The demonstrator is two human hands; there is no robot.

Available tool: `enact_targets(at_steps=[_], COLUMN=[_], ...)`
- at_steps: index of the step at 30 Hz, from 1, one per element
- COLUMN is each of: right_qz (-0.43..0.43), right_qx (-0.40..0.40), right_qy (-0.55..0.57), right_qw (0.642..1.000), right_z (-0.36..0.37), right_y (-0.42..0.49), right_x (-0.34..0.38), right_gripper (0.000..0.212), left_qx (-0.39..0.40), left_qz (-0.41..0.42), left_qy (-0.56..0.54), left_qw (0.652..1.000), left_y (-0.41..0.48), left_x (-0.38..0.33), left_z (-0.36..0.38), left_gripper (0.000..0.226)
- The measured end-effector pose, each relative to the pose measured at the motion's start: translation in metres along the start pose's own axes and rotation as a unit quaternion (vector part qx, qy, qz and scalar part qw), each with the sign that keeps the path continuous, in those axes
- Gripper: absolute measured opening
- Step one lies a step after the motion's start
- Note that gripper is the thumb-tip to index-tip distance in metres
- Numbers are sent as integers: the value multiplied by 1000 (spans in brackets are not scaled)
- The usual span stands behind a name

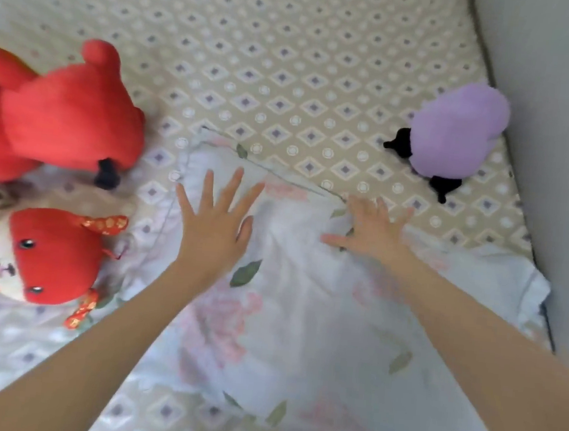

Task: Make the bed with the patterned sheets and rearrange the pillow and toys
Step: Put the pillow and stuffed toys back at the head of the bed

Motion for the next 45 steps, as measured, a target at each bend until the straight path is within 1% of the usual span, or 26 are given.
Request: enact_targets(at_steps=[2,4,7,8,10,11,13,14,17,18,20,21,22,23,25,27,30,32,33,34,35,36,38,40,42,45], right_qz=[-5,-31,-62,-68,-86,-96,-100,-105,-116,-129,-144,-140,-142,-145,-167,-201,-217,-199,-188,-177,-161,-145,-122,-111,-97,-75], right_qx=[90,140,195,222,277,281,240,211,104,67,17,-5,-25,-39,-16,9,-8,-30,-38,-37,-22,0,33,42,23,-17], right_qy=[57,89,128,160,243,278,315,330,397,420,465,495,531,568,646,697,734,732,712,675,636,613,604,598,612,627], right_qw=[994,986,970,959,926,914,913,914,904,896,873,857,835,809,744,688,644,651,675,716,754,776,787,792,784,775], right_z=[8,18,25,24,12,0,-31,-47,-105,-126,-164,-181,-197,-214,-236,-255,-282,-288,-288,-284,-277,-268,-250,-239,-241,-261], right_y=[4,-6,-32,-43,-72,-89,-123,-140,-198,-220,-265,-287,-308,-330,-360,-387,-414,-419,-420,-419,-418,-416,-408,-398,-385,-367], right_x=[-3,2,18,24,40,48,60,65,77,82,93,97,100,104,110,113,104,94,90,87,86,84,80,79,72,57], right_gripper=[76,54,48,39,27,26,20,18,18,17,19,21,21,20,24,23,29,40,46,53,60,67,74,64,53,70], left_qx=[5,16,40,57,101,118,112,97,109,120,153,177,186,167,86,79,131,138,139,144,153,169,213,227,222,199], left_qz=[-1,-3,-35,-56,-101,-119,-145,-161,-213,-220,-201,-171,-132,-84,-12,37,71,51,48,50,51,51,52,37,11,-16], left_qy=[-2,-22,-104,-136,-233,-310,-449,-482,-512,-553,-677,-723,-755,-777,-814,-833,-846,-864,-866,-860,-849,-832,-802,-790,-787,-772], left_qw=[1000,1000,993,988,962,936,875,855,825,794,691,646,615,601,575,546,512,481,477,486,504,526,555,568,576,603], left_y=[-2,-7,-21,-27,-44,-55,-75,-86,-117,-127,-146,-153,-159,-160,-154,-154,-156,-157,-159,-162,-164,-167,-169,-164,-151,-124], left_x=[5,7,17,24,38,44,54,59,63,61,48,37,29,25,30,36,46,55,56,54,51,46,37,32,33,36], left_z=[-4,-4,-2,0,4,5,-3,-10,-41,-53,-74,-88,-107,-134,-180,-224,-268,-278,-282,-286,-289,-291,-292,-292,-292,-301], left_gripper=[55,55,56,56,55,55,56,58,81,91,103,102,95,85,71,72,71,78,77,72,64,56,39,28,20,20])
Point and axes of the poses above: each hand's wrist, its own y-axis towards the middle knuckle, its own z-axis out of the palm, x = y × z, the point moved 8 cm from there along y, towards the middle knuckle, and after that the axes turned 12 degrees about x, right-handed, at the moved point
